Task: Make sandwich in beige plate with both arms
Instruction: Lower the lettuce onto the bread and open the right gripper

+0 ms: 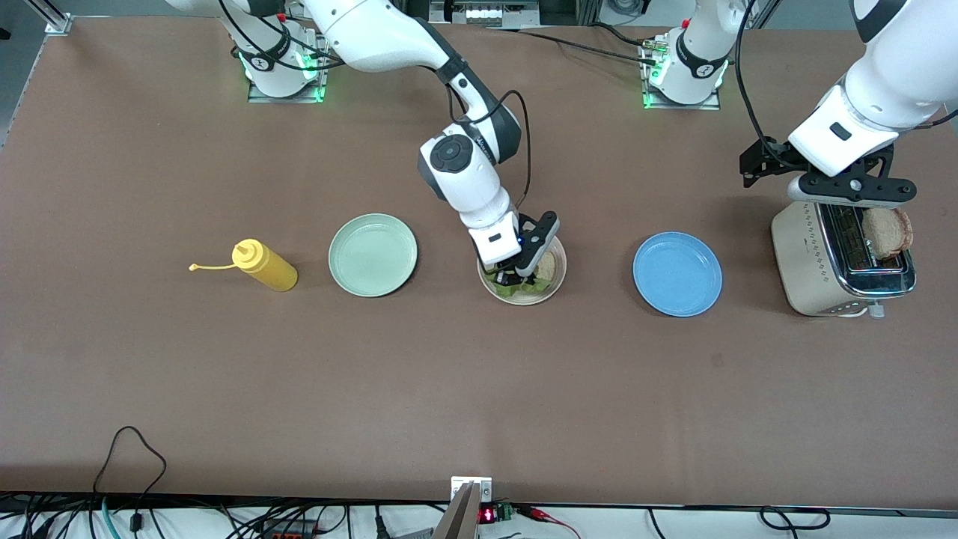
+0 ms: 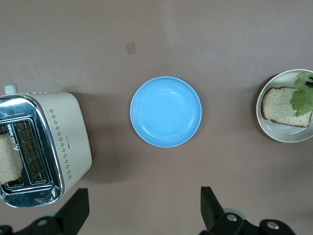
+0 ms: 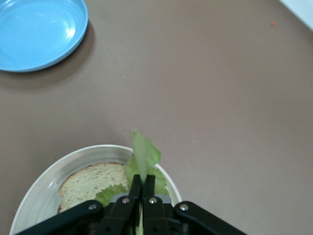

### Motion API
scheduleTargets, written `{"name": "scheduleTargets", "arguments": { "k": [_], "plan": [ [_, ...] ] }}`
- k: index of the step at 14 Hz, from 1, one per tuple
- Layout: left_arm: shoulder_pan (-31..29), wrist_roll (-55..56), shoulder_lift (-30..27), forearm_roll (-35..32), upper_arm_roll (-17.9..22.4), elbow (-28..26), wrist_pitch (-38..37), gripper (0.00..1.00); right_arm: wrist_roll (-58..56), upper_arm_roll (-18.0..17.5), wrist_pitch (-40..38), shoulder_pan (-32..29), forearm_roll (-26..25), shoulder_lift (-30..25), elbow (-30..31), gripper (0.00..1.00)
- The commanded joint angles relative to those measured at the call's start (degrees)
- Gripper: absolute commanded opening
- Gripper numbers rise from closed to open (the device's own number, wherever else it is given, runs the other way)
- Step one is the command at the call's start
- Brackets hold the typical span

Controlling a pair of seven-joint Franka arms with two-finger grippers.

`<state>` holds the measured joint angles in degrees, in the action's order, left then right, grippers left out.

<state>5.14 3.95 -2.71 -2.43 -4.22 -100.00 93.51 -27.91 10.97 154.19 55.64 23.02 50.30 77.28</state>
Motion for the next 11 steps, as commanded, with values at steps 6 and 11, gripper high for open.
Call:
{"name": "scheduleTargets", "arguments": {
  "k": [6,11],
  "plan": [
    [-0.04,0.45,0.69,-1.17,-0.18,1.83,-1.40,1.00,3.83,3.52,-12.21,0.53,0.98,-4.67,-0.29,1.00],
    [-0.04,0.45,0.78,-1.17,-0.18,1.83,-1.40,1.00,3.83,11.35,-31.47,-2.02,0.98,-15.47,-0.56,1.00]
  ]
}}
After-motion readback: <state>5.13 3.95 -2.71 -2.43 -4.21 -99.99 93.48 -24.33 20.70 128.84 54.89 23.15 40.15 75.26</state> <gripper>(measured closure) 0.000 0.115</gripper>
